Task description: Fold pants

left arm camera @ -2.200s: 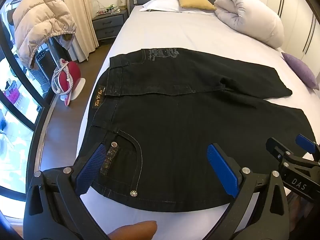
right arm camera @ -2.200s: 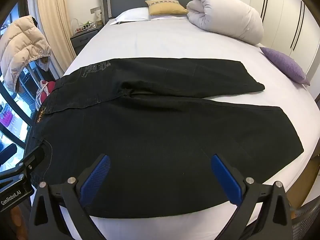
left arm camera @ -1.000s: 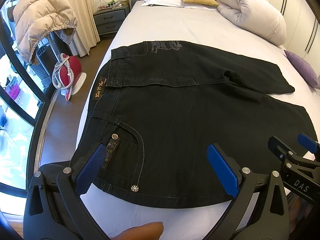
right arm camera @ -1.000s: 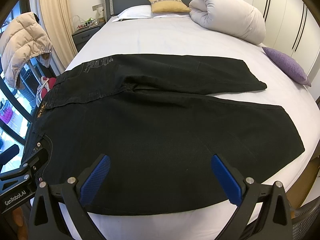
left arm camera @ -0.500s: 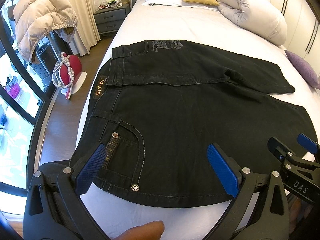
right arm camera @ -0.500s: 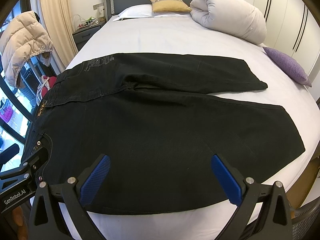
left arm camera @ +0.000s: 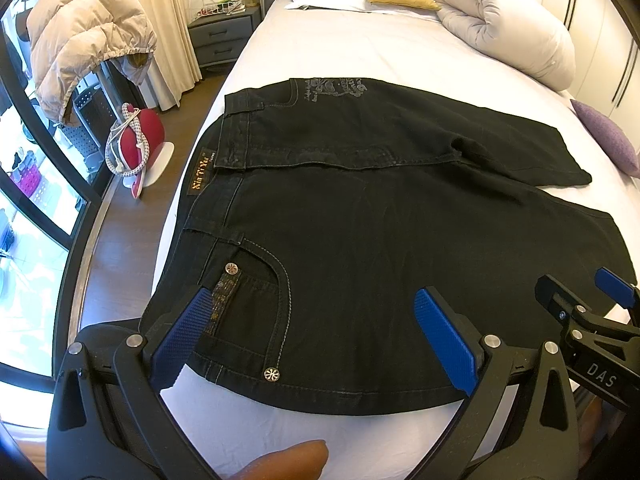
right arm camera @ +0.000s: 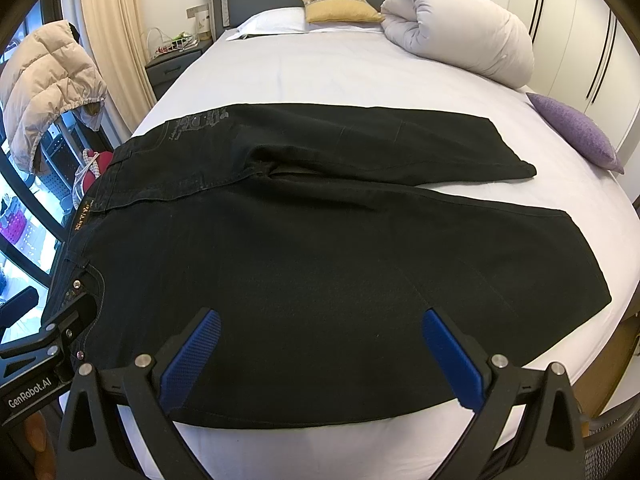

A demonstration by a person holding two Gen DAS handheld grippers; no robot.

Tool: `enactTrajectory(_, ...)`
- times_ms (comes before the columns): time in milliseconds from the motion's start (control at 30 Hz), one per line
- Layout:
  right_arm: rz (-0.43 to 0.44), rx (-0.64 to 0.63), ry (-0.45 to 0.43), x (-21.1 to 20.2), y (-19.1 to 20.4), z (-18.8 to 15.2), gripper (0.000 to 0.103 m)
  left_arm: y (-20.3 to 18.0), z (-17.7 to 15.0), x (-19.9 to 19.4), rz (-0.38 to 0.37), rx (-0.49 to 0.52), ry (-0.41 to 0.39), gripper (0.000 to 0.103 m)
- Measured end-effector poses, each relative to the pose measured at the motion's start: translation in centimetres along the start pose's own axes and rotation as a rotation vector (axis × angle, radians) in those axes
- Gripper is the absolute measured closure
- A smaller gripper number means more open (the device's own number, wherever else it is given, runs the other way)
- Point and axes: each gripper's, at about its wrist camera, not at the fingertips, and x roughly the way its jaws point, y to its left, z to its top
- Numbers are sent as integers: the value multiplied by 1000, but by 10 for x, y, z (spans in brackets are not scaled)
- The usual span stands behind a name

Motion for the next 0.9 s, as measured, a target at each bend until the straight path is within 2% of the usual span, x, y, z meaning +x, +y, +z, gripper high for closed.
enactTrajectory(600,3,-3,6,2,1,-2,0,2,-4,1,-20,1,-7,0)
enactTrajectory(900,13,-4,6,4,0,-1,0,2,1,8,-151,-10,39,0)
